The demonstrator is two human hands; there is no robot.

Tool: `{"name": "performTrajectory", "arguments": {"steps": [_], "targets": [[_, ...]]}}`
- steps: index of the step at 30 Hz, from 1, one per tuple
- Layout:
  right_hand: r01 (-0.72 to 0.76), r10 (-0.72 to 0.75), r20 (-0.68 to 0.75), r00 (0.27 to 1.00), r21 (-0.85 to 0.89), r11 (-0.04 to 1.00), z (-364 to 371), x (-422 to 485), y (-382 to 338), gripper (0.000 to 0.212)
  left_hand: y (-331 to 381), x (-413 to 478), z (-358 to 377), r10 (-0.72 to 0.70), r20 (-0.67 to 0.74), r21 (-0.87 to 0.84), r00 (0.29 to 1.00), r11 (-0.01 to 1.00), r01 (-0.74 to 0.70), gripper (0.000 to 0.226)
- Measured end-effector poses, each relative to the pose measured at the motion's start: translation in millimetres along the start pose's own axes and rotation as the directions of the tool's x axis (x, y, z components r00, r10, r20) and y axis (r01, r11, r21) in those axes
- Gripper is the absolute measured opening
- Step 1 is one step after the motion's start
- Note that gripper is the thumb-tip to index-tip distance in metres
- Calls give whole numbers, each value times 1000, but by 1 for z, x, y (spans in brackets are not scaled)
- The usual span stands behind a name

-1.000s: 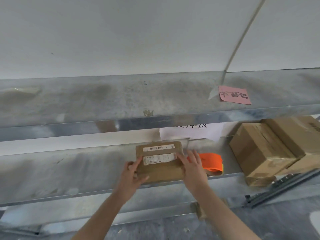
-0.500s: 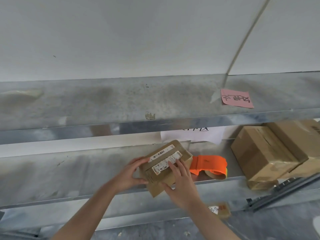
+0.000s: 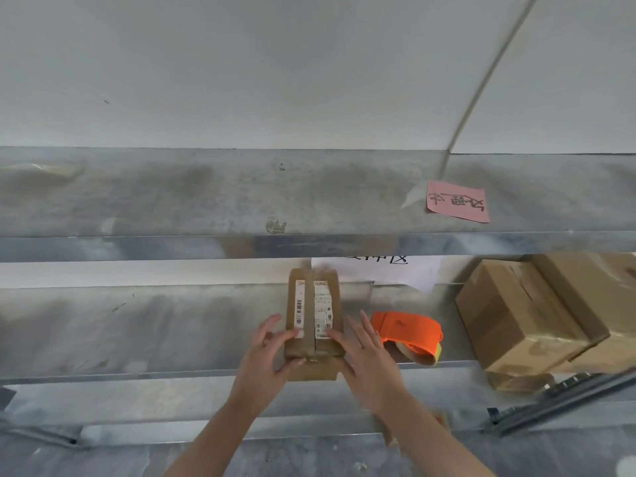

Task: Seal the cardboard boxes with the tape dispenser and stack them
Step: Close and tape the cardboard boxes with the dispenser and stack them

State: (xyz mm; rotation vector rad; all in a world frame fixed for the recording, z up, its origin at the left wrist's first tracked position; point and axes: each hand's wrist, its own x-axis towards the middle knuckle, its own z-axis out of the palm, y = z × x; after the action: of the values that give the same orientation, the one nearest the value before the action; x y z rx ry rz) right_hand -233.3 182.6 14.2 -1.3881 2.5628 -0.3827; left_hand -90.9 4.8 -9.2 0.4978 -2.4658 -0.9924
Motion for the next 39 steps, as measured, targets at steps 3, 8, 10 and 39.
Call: {"name": "performTrajectory", "arguments": {"steps": [3, 8, 10, 39], "targets": [[60, -60, -28, 998, 3, 998, -10, -1, 23, 59, 6, 16, -2, 11, 93, 30, 996, 999, -14, 63], [-161, 161, -35, 986, 13, 987, -42, -3, 94, 82, 10, 21, 2, -37, 139, 1, 990, 999, 38, 59], [-300, 297, 135, 945, 1, 954, -46, -2, 128, 98, 15, 18, 6, -58, 143, 34, 988, 998, 54, 61], [-134, 193, -123, 973, 375, 917, -77, -67, 157, 72, 32, 14, 1, -56, 275, 352, 960, 935, -47, 93]]}}
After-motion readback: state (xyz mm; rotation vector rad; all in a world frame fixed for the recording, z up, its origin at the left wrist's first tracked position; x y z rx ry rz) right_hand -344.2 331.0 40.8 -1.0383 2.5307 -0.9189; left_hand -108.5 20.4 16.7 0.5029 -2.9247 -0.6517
